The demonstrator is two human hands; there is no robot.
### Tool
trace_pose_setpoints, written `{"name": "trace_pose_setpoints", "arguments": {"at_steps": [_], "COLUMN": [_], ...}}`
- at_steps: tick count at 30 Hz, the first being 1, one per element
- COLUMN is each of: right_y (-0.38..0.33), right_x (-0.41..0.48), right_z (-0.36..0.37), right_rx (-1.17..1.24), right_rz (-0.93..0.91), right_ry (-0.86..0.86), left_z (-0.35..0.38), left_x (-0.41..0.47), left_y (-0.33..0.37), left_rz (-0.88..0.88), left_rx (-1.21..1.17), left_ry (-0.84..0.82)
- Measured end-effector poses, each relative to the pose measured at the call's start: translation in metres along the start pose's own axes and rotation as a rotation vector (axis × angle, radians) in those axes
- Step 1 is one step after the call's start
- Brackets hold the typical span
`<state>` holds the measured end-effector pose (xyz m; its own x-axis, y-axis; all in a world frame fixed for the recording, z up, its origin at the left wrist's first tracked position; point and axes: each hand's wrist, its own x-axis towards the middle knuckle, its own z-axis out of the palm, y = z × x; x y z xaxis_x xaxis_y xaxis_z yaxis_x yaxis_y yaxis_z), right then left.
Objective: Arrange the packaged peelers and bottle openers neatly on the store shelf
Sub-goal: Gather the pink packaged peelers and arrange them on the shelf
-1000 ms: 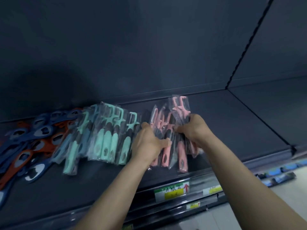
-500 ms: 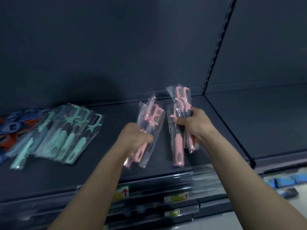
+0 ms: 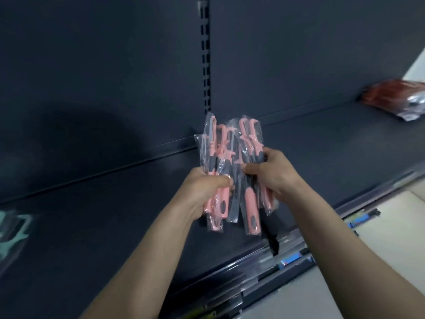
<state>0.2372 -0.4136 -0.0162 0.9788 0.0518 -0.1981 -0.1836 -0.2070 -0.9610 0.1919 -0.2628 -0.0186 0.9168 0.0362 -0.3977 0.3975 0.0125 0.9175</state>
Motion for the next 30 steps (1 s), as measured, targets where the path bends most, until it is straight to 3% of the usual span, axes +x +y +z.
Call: {"name": "trace_pose_setpoints", "arguments": {"at_steps": [10, 23, 30], "right_y": [0.023, 0.052, 0.053], "right_x": [0.042, 0.111, 0.142], "right_z": [-0.107, -0.286, -0.332], "right_rx": [0.017, 0.177, 0.006], "right_rz": [0.055, 0.149, 0.164], "right_ry": [0.212, -0.109, -0.113], "left_z": [0.117, 0.301, 0.337], "left_x": [0.069, 0.113, 0.14], "left_y": [0.023, 0.039, 0.044], "left_rz": [-0.099, -0.055, -0.083], "left_rx": [-0.019, -0.101, -0.028], "left_ry": [-0.279, -0.022, 0.132]}}
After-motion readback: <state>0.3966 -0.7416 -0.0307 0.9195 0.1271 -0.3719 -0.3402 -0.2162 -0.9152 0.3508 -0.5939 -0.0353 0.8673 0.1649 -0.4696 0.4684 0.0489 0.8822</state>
